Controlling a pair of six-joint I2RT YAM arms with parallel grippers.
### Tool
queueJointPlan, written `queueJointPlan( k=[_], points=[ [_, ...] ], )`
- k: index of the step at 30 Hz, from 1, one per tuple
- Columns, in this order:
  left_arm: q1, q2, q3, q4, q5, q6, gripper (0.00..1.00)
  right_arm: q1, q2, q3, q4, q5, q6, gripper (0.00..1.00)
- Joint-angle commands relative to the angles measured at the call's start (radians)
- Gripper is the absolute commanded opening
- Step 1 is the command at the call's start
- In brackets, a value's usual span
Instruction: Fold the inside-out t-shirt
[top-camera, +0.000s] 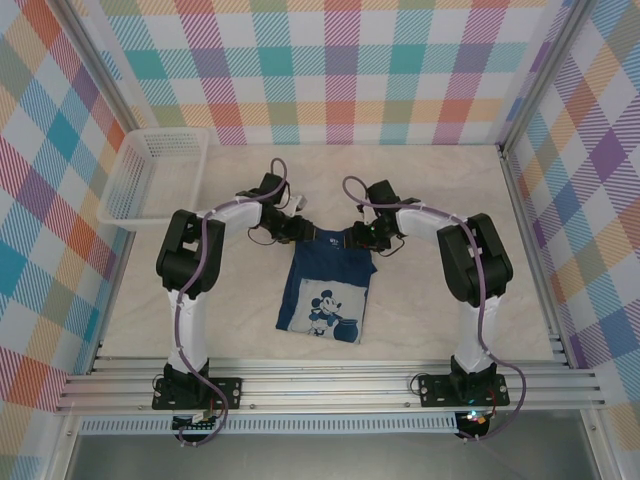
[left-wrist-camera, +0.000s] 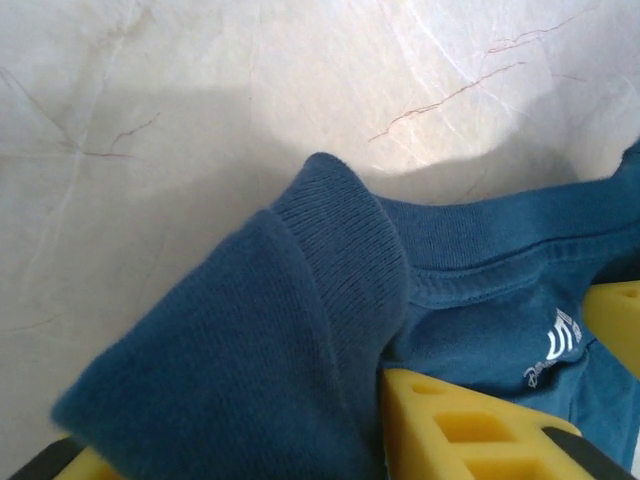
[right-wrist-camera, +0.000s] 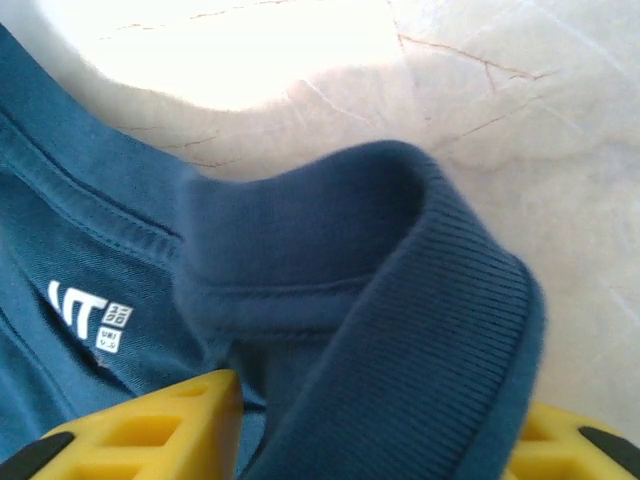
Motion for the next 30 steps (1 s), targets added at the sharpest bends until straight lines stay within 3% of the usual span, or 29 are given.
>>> queueJointPlan(
  k=[1,12,19,24,30],
  points=[
    [-0.018,0.048,-0.011,-0.015,0.064,0.005,0.31,0.018,0.039,-0.015,0.022,-0.042,0.01,0.42],
    [-0.015,0.068,0.054,0.002,0.096,-0.027,0.0,0.018,0.046,-0.011,0.145,-0.063,0.057,0.21],
    [0.02,0.002,0.056,0.07,0.092,-0.069,0.0,0.009,-0.018,0.011,0.171,-0.008,0.016,0.01],
    [0.058,-0.057,0.064,0.109,0.081,-0.085,0.0,-0.021,-0.069,0.046,0.188,0.005,-0.023,0.0],
    [0.083,-0.096,0.235,0.075,0.06,-0.103,0.0,-0.04,-0.089,0.239,0.162,-0.002,-0.102,0.0]
  ],
)
